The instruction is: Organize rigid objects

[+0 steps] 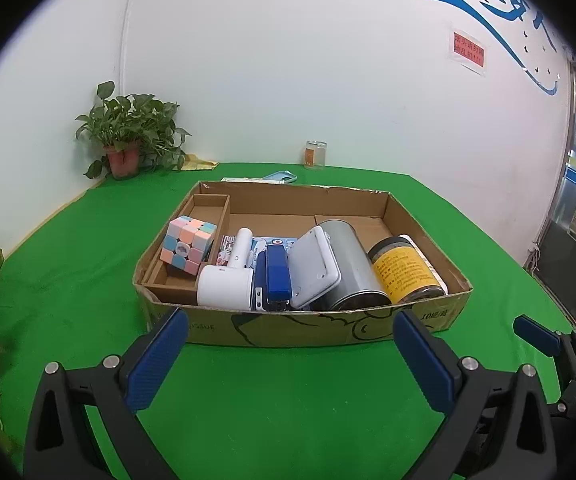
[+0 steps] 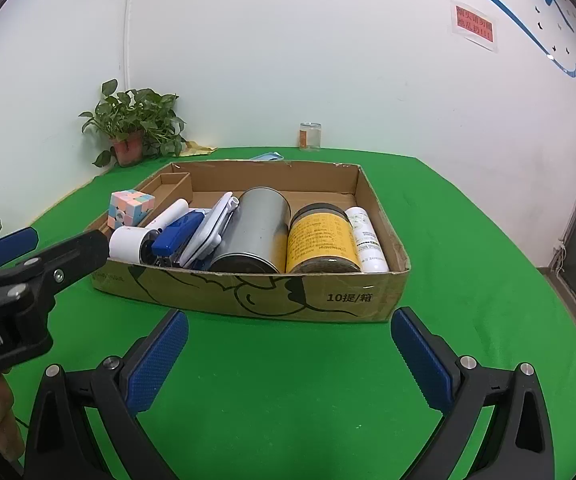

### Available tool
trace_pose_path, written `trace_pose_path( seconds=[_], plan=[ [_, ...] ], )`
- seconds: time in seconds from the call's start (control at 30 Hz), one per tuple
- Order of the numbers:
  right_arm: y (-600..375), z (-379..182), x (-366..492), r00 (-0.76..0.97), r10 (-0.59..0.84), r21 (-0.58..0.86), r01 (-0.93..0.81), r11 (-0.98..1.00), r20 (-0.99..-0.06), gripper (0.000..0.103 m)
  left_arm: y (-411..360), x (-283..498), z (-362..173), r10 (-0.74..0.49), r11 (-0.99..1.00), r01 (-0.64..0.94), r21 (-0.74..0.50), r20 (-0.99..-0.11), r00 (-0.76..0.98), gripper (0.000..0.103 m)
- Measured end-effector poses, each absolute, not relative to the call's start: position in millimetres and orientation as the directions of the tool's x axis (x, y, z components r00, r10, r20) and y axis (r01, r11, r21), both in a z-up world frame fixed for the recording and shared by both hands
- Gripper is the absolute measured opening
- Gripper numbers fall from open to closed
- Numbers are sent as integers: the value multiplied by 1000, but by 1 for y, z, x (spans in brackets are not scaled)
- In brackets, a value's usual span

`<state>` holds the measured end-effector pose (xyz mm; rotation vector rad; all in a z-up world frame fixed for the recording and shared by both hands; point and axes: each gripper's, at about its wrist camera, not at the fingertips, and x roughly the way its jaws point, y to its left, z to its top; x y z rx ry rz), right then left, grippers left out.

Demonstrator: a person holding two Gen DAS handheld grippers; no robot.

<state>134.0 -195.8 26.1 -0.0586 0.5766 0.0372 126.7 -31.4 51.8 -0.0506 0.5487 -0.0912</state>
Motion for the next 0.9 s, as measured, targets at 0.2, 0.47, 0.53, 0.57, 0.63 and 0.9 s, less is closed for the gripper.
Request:
trace_pose_path(
  seconds=[0.2, 0.47, 0.53, 0.57, 0.63, 0.9],
  plan=[
    [-197, 27, 131, 840, 12, -51, -46, 998, -542, 102, -36, 128, 49, -99, 995, 82, -55, -542, 835, 102],
    [-197, 28, 135, 839, 4, -60, -43, 997, -544, 102, -33, 132, 43, -76, 997, 61, -46, -563, 823, 102],
    [-196, 27, 136, 837, 1, -64, -44, 997, -547, 102, -33, 133, 43, -71, 997, 58, -42, -564, 822, 102],
    [-196, 26, 137, 836, 2, -65, -45, 997, -548, 102, -33, 134, 42, -69, 998, 57, -39, -564, 823, 102],
    [-194, 27, 138, 836, 1, -68, -46, 997, -548, 102, -34, 135, 41, -63, 998, 56, -29, -564, 824, 102],
    [-193, 25, 143, 831, -5, -77, -45, 996, -556, 102, -34, 135, 41, -46, 999, 51, -6, -545, 837, 102]
  ],
)
